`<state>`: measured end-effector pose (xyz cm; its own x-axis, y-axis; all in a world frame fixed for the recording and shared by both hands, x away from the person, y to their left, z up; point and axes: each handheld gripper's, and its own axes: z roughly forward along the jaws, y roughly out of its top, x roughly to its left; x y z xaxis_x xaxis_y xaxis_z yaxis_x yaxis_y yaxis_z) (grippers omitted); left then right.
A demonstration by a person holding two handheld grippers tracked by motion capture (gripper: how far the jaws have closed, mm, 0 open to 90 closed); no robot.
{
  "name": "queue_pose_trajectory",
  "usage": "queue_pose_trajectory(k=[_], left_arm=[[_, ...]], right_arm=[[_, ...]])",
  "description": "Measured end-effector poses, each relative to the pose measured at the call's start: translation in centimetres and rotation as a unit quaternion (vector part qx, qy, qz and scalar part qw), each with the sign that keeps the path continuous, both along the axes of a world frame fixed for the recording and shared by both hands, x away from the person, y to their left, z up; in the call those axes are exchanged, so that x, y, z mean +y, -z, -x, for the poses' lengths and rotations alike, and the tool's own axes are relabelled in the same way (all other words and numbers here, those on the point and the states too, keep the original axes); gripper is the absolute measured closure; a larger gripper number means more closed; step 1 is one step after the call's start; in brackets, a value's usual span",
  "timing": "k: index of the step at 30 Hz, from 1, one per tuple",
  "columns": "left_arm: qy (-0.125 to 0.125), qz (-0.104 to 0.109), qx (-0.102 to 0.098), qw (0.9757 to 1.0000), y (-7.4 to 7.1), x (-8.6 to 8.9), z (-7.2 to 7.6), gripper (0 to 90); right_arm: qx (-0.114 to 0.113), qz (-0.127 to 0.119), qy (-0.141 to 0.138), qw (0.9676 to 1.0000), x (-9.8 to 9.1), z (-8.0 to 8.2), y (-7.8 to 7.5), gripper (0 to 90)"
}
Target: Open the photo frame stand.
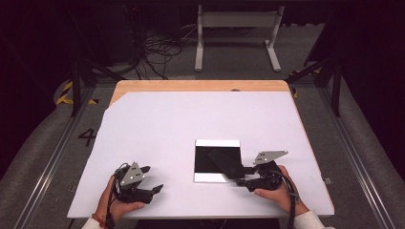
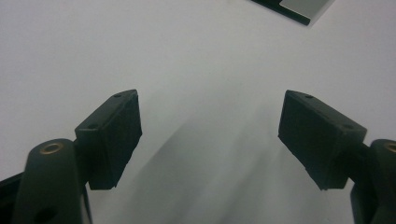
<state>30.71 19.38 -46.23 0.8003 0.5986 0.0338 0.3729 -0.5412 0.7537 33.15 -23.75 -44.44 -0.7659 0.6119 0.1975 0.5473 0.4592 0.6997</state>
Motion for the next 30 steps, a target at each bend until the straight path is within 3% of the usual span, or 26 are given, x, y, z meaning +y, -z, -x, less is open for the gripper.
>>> queue_pose_trajectory(k=[10, 20, 26, 30], left_arm=[[0.008, -0.018, -0.002, 0.9998, 0.3, -0.5, 0.1, 21.6], [0.019, -0.023, -0.004, 0.9995, 0.3, -0.6, 0.3, 19.2], [0.018, -0.024, -0.004, 0.9995, 0.3, -0.6, 0.3, 19.1], [0.018, -0.023, -0.004, 0.9996, 0.3, -0.6, 0.3, 19.1]], right_arm=[[0.011, -0.041, 0.013, 0.999, 0.4, -0.8, -0.2, 36.1], [0.016, -0.053, 0.017, 0.9983, 0.0, -0.7, 0.4, 35.2], [-0.001, -0.062, 0.013, 0.998, -0.9, -0.3, -0.2, 45.1], [0.001, -0.063, 0.005, 0.998, -1.2, -0.2, -0.2, 50.4]])
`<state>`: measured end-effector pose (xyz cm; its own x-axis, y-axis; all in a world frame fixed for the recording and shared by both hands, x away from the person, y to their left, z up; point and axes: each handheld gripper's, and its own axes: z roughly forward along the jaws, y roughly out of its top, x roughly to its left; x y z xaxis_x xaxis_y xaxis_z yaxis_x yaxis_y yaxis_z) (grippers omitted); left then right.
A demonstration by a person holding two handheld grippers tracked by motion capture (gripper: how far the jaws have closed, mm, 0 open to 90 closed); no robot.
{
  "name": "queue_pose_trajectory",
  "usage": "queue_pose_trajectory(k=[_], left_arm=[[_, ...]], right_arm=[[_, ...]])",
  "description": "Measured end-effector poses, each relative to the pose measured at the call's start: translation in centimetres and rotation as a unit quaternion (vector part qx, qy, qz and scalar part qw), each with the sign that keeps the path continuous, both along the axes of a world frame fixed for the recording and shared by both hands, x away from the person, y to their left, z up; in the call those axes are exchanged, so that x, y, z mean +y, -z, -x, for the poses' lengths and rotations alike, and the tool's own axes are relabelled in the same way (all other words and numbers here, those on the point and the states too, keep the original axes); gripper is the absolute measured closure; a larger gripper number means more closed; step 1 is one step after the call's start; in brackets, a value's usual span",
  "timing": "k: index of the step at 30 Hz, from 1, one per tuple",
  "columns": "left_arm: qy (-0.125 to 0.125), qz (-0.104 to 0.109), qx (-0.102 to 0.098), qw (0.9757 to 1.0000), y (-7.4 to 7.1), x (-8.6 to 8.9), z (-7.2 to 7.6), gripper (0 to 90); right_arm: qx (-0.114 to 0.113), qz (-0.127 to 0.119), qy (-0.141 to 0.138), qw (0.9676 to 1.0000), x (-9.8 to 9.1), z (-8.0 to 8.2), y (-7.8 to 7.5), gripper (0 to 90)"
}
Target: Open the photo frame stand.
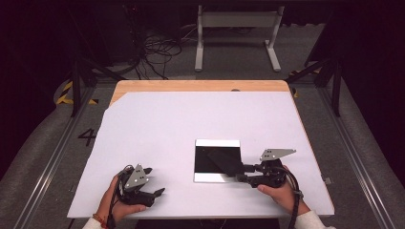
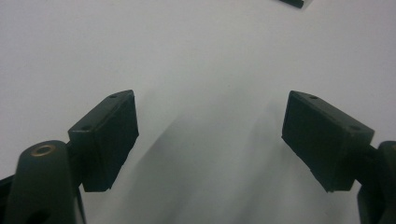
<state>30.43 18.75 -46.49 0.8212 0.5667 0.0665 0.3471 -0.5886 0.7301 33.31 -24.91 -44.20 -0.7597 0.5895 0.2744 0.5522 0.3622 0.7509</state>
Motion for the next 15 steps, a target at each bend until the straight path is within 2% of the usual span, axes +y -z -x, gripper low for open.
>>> queue_pose_trajectory(k=[3, 5, 11, 15], left_arm=[[0.001, 0.001, 0.001, 1.0, -0.01, -0.05, 0.02, 19.1], [0.002, 0.0, 0.001, 1.0, 0.0, -0.05, 0.06, 19.1], [0.002, -0.002, 0.002, 1.0, 0.11, -0.09, -0.04, 19.1], [0.007, 0.001, 0.003, 1.0, 0.07, -0.56, -0.11, 19.1]], right_arm=[[0.0, 0.001, -0.001, 1.0, 0.0, 0.06, -0.08, 51.1], [-0.002, 0.003, 0.006, 1.0, -0.07, 0.1, -0.21, 47.5], [0.001, -0.003, 0.01, 0.9999, -0.38, 0.0, -0.38, 48.9], [0.021, -0.017, 0.005, 0.9996, -0.58, -0.26, -0.26, 54.4]])
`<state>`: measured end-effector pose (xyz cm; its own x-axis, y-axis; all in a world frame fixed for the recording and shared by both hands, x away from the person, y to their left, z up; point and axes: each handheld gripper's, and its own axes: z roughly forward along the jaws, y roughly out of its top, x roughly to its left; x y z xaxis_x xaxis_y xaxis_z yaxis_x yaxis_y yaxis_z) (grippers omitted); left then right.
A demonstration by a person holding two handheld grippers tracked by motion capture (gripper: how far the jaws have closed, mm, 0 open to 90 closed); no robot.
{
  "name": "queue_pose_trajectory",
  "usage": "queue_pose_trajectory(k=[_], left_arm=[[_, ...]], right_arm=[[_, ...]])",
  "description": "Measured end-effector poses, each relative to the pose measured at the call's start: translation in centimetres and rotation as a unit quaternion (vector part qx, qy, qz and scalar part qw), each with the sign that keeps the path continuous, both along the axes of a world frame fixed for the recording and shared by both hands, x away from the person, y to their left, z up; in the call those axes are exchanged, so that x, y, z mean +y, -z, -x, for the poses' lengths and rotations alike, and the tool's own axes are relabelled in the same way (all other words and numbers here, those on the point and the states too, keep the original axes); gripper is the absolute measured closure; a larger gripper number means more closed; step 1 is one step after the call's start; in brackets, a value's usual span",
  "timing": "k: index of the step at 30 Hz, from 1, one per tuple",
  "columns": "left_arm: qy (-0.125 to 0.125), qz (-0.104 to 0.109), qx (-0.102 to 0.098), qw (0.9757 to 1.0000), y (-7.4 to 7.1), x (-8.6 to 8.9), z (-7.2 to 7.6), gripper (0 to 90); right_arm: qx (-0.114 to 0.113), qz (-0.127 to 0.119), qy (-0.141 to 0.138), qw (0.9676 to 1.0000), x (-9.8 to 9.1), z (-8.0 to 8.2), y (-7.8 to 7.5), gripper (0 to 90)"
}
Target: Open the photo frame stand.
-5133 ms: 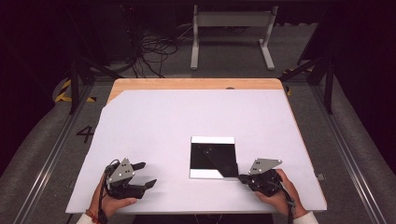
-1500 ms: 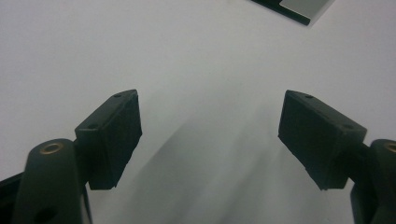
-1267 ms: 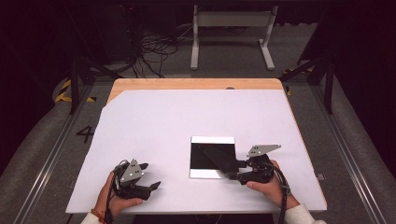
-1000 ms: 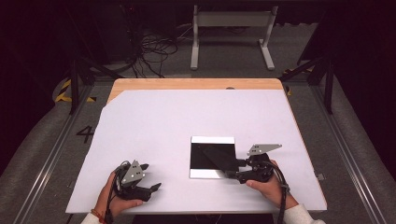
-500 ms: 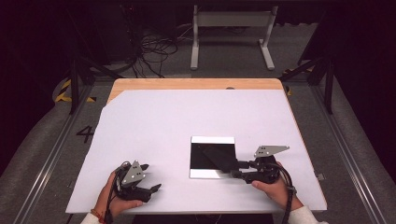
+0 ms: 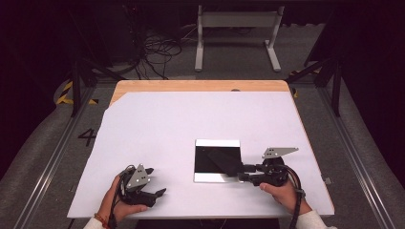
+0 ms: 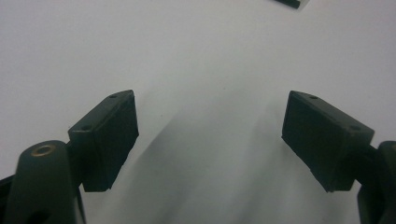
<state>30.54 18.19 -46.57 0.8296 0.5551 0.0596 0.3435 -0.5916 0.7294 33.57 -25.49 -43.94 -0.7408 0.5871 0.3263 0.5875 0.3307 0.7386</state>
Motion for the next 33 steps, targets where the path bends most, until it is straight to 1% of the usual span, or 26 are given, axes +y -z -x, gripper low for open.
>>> queue_pose_trajectory(k=[1, 2, 6, 7, 8, 9, 10, 11, 13, 15, 17, 20, 22, 24, 25, 26, 27, 30, 31, 32, 33], left_arm=[[0.0, 0.0, 0.0, 1.0, 0.0, 0.0, 0.0, 19.1], [0.001, 0.001, 0.003, 1.0, 0.0, -0.2, 0.0, 19.1], [0.01, 0.0, 0.003, 0.9999, 0.1, -0.7, -0.1, 19.1], [0.013, 0.0, 0.004, 0.9999, 0.1, -0.8, -0.1, 19.1], [0.015, -0.002, 0.005, 0.9999, 0.1, -0.9, -0.1, 19.1], [0.017, -0.001, 0.006, 0.9998, 0.1, -1.0, 0.0, 19.1], [0.017, 0.0, 0.007, 0.9998, 0.1, -1.1, 0.0, 19.1], [0.018, 0.0, 0.007, 0.9998, 0.1, -1.1, 0.0, 19.1], [0.018, -0.002, 0.007, 0.9998, 0.1, -1.2, -0.1, 19.1], [0.018, -0.003, 0.005, 0.9998, 0.1, -1.3, -0.1, 19.1], [0.02, 0.0, 0.007, 0.9998, 0.1, -1.5, 0.0, 19.1], [0.023, -0.004, 0.004, 0.9997, 0.1, -1.6, -0.1, 19.1], [0.022, 0.002, 0.003, 0.9998, -0.1, -1.6, -0.2, 19.1], [0.022, 0.007, 0.003, 0.9997, -0.1, -1.6, -0.3, 19.1], [0.022, 0.006, 0.003, 0.9997, -0.1, -1.7, -0.3, 19.1], [0.021, 0.004, 0.003, 0.9998, -0.1, -1.7, -0.3, 19.1], [0.021, 0.003, 0.003, 0.9998, -0.1, -1.8, -0.3, 19.1], [0.024, 0.0, 0.001, 0.9997, -0.1, -2.0, -0.4, 19.1], [0.023, 0.0, 0.001, 0.9997, -0.1, -2.0, -0.3, 19.1], [0.023, 0.001, 0.001, 0.9997, -0.1, -2.1, -0.3, 19.1], [0.025, 0.002, 0.002, 0.9997, -0.1, -2.2, -0.4, 19.1]], right_arm=[[0.0, 0.0, 0.0, 1.0, 0.0, 0.0, 0.0, 54.4], [0.007, -0.008, 0.002, 0.9999, -0.1, 0.0, 0.0, 55.0], [0.007, -0.001, 0.005, 1.0, 0.0, 0.0, -0.1, 52.6], [0.006, 0.002, 0.019, 0.9998, -0.1, -0.1, 0.0, 45.6], [0.007, -0.003, 0.022, 0.9997, -0.1, -0.1, 0.0, 46.3], [0.009, -0.01, 0.018, 0.9997, -0.2, -0.2, 0.0, 46.5], [0.011, -0.011, 0.013, 0.9998, -0.2, -0.2, 0.0, 45.9], [0.008, -0.008, 0.012, 0.9999, -0.1, -0.2, 0.0, 45.4], [0.014, -0.008, 0.009, 0.9998, 0.2, -0.3, 0.1, 45.9], [0.012, -0.007, 0.007, 0.9999, 0.3, -0.4, 0.1, 45.8], [0.017, -0.009, 0.006, 0.9998, 0.8, -0.7, 0.3, 44.0], [0.015, -0.017, 0.005, 0.9997, 1.3, -0.8, 0.3, 42.0], [0.007, -0.023, 0.008, 0.9997, 1.4, -0.9, -0.3, 42.2], [0.008, -0.035, 0.013, 0.9993, 1.4, -0.9, -0.6, 41.2], [0.009, -0.039, 0.014, 0.9991, 1.4, -0.9, -0.8, 38.4], [0.003, -0.032, 0.02, 0.9993, 1.5, -1.0, -0.9, 34.2], [0.001, -0.027, 0.026, 0.9993, 1.6, -1.0, -1.0, 35.5], [0.001, -0.042, 0.04, 0.9983, 1.5, -1.4, -1.2, 38.2], [0.0, -0.046, 0.042, 0.9981, 1.5, -1.5, -1.2, 38.6], [0.005, -0.048, 0.041, 0.998, 1.6, -1.6, -1.3, 38.6], [0.008, -0.045, 0.04, 0.9982, 1.7, -1.7, -1.3, 38.6]])
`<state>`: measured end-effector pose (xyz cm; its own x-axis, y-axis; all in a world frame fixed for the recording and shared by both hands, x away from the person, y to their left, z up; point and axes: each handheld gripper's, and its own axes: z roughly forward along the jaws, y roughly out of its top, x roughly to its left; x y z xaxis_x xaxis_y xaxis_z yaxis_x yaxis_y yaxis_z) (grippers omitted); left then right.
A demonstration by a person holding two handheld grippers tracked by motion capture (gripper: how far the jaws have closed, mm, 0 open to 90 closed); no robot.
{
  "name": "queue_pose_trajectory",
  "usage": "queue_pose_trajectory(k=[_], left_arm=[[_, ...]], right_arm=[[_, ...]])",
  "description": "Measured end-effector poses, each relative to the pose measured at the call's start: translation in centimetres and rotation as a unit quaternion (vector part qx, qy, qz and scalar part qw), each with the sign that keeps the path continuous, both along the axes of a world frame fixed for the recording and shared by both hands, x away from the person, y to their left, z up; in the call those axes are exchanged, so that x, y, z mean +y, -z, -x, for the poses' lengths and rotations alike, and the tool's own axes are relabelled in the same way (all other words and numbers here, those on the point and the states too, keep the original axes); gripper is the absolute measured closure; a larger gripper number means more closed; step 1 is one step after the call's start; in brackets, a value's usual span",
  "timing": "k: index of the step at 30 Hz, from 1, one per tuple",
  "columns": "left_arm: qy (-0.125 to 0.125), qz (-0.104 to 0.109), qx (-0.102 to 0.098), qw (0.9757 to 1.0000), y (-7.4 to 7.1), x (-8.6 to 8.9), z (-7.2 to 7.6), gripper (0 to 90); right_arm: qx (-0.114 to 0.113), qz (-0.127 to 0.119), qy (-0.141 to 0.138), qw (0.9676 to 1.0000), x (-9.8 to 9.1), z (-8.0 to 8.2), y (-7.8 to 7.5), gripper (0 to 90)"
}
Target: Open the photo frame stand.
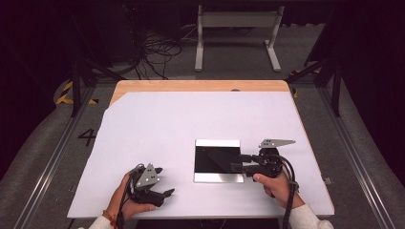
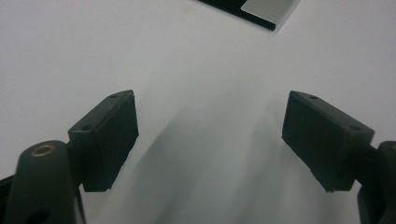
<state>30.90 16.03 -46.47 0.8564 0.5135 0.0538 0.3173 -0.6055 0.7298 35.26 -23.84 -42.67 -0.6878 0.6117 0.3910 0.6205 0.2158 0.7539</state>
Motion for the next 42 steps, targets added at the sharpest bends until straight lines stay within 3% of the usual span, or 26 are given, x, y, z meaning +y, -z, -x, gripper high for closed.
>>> queue_pose_trajectory(k=[7, 10, 11, 14, 16, 18, 22, 27, 30, 37, 42], left_arm=[[-0.001, -0.003, 0.0, 1.0, 0.2, -0.2, -0.3, 19.1], [-0.005, 0.002, 0.001, 1.0, 0.1, -0.3, -0.5, 19.4], [-0.004, 0.002, 0.001, 1.0, 0.1, -0.4, -0.5, 19.5], [-0.002, -0.001, -0.003, 1.0, 0.1, -0.4, -0.6, 19.7], [-0.006, 0.001, -0.002, 1.0, 0.0, -0.4, -0.7, 19.9], [-0.005, 0.004, -0.003, 1.0, -0.1, -0.4, -0.8, 19.9], [-0.004, 0.005, -0.004, 1.0, -0.2, -0.4, -0.9, 19.7], [-0.001, 0.003, -0.005, 1.0, -0.2, -0.5, -0.8, 19.2], [0.003, 0.004, -0.003, 1.0, -0.1, -0.7, -0.7, 19.2], [-0.001, 0.008, -0.002, 1.0, -0.1, -1.0, -0.7, 19.4], [-0.003, 0.003, -0.002, 1.0, 0.1, -1.0, -0.7, 19.2]], right_arm=[[0.003, 0.007, 0.005, 1.0, 0.2, -0.6, 0.0, 43.4], [-0.014, 0.026, 0.016, 0.9994, 0.1, -0.6, -0.1, 48.5], [-0.017, 0.018, 0.021, 0.9995, -0.3, -0.6, -0.3, 52.0], [-0.021, 0.025, 0.032, 0.9989, -0.8, -0.5, -0.4, 52.1], [-0.019, 0.02, 0.029, 0.9992, -0.8, -0.4, -0.4, 48.6], [-0.02, 0.033, 0.029, 0.9988, -0.3, -0.3, -0.4, 43.3], [-0.011, 0.047, 0.02, 0.9986, 0.3, -0.3, 0.0, 37.1], [0.015, 0.027, 0.031, 0.999, -0.1, -0.6, 0.6, 28.3], [0.032, 0.013, 0.021, 0.9992, -0.2, -0.9, 0.9, 26.4], [0.048, 0.009, -0.002, 0.9988, 0.3, -1.0, 1.2, 28.8], [0.066, 0.02, -0.007, 0.9976, 0.7, -1.2, 1.8, 32.1]])
